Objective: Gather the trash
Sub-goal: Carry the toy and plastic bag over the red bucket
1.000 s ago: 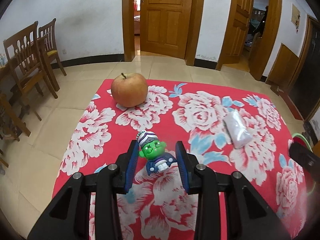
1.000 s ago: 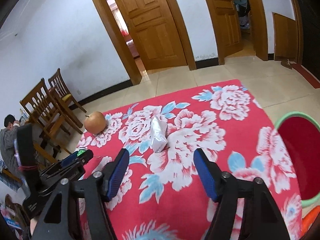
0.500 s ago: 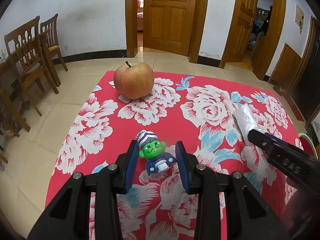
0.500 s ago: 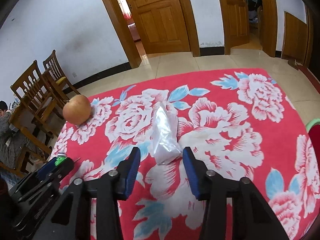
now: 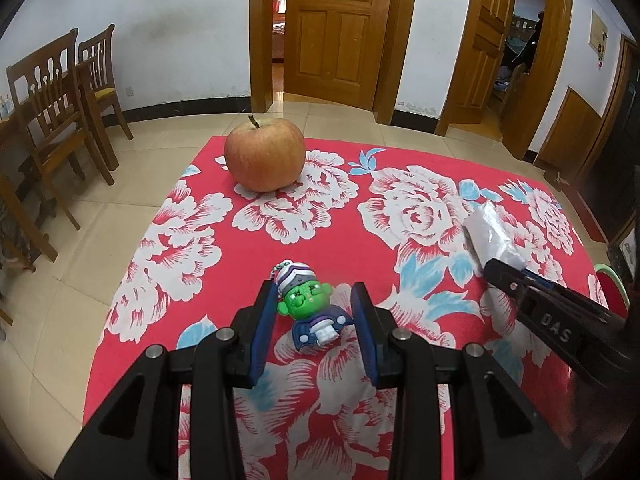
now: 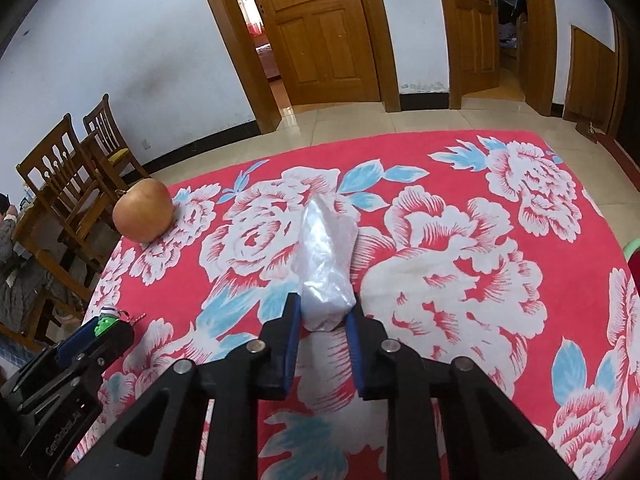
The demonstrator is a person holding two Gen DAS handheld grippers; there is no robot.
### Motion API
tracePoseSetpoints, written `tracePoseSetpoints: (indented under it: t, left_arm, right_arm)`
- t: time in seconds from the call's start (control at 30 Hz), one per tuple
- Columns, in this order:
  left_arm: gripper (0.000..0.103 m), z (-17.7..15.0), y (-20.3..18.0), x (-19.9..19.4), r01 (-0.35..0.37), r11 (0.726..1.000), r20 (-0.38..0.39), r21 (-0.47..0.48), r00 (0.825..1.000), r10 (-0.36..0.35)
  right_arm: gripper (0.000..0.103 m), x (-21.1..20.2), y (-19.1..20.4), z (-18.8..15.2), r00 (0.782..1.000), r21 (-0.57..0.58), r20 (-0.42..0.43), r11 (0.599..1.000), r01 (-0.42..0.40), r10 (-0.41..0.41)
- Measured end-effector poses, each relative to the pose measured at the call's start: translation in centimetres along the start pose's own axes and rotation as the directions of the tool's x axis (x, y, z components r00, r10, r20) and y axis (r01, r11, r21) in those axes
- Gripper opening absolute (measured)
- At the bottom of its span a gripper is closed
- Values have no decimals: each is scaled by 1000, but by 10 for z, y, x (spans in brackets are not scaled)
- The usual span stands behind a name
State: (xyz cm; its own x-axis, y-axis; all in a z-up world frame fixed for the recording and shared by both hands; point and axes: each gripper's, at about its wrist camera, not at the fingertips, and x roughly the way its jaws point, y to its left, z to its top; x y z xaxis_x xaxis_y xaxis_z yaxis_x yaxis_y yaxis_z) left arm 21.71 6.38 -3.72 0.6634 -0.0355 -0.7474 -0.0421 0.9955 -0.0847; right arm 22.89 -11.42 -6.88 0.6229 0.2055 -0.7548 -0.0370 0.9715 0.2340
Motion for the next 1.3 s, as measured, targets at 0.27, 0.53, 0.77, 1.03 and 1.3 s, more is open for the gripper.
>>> tracePoseSetpoints:
  t: [0.27, 0.53, 0.77, 1.03, 1.3]
  left_arm:
    - [38, 0, -4, -5, 6, 1000, 15, 12, 1000, -6]
    - [38, 1, -16, -26, 24, 999, 42, 32, 999, -25]
    - [38, -3, -34, -48, 51, 997, 55, 55, 997, -54]
    - [38, -5, -60, -79, 94, 991, 85, 90, 991, -102]
    - [38, -8, -91, -106, 143, 981, 103, 130, 982, -156]
  right_arm:
    - [23, -43, -6, -5, 998, 24, 53, 999, -37, 35]
    - [23, -93, -16, -16, 993, 31, 106, 998, -48, 45]
    - [23, -131, -32, -29, 988, 63, 150, 997, -44, 34]
    - [23, -177, -53, -40, 978, 84, 208, 996, -11, -6]
    - [23, -229, -76, -45, 958, 106, 280, 994, 31, -59]
